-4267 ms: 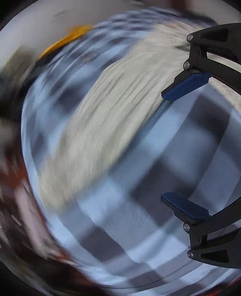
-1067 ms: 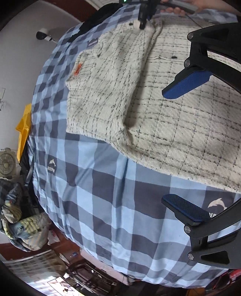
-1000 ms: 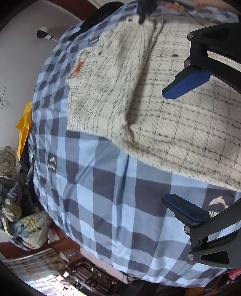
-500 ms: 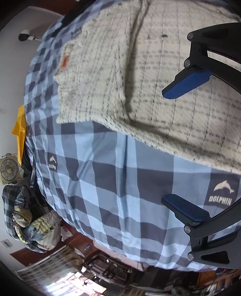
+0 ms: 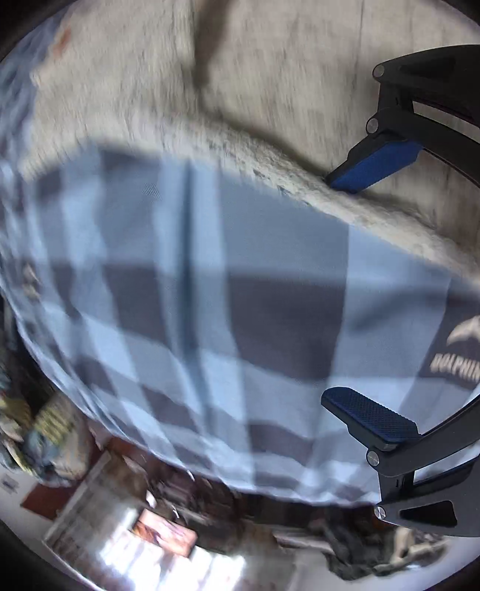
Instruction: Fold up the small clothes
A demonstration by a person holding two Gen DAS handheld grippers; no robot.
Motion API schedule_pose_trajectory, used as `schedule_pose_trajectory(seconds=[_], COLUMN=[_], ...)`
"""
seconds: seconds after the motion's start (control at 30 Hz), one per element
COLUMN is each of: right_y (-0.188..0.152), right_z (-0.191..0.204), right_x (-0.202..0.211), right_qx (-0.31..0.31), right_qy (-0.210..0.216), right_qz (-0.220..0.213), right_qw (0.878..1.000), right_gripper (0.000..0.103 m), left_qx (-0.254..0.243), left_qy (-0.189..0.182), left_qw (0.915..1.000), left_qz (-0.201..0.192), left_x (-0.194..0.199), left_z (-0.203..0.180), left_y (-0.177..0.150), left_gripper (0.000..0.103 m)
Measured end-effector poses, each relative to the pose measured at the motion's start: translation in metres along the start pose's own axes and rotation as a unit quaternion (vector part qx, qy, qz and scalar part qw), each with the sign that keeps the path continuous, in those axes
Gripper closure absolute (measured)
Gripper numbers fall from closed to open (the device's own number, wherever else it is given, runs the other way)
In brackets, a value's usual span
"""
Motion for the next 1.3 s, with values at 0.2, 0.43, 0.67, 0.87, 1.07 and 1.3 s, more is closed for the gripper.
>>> schedule_pose_trajectory(seconds=[0.2, 0.43, 0.67, 0.87, 1.07, 1.3], right_y=[0.003, 0.001, -0.037, -0.049, -0.062, -0.049], right_z=[-0.022, 0.013, 0.068, 0.091, 0.096, 0.048], right_x=[0.006, 0.04, 0.01, 0.014, -0.013, -0.024], right_qx=[-0.048, 0.01, 0.207, 0.241, 0.237, 0.256], right_qy=[-0.007, -0.036, -0.106, -0.065, -0.045, -0.112], right_qz=[-0.016, -0.052, -0.038, -0.039, -0.005, 0.01], right_qw=[0.999, 0.998, 0.972, 0.968, 0.97, 0.96], right_gripper=[0.037, 0.037, 0.037, 0.037, 0.037, 0.018], left_qx=[0.093, -0.021, 0.068, 0.1, 0.013, 0.084], left_qy=[-0.047, 0.07, 0.078, -0.177, -0.261, -0.272], left_qw=[0.9939, 0.9959, 0.9945, 0.9748, 0.9614, 0.9579], left_qz=[0.038, -0.054, -0.022, -0.092, -0.085, -0.041], left_x=[-0.007, 0.036, 0.023, 0.072, 0.032, -0.012], left_z=[0.02, 0.017, 0.05, -0.042, -0.155, -0.104], left_y=[-0.007, 0.013, 0.001, 0.07, 0.102, 0.089], left_gripper=[0.0, 0.0, 0.008, 0.007, 0.007, 0.0])
Point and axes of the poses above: each gripper's, at about its wrist camera, not at the fingertips, and x roughly against the way its jaws point, z to its left, y to its top, the point moved 8 cm from there along -x, roughly the way its jaws point, and after that the axes turned 15 degrees about -z, right-handed, at the moved point
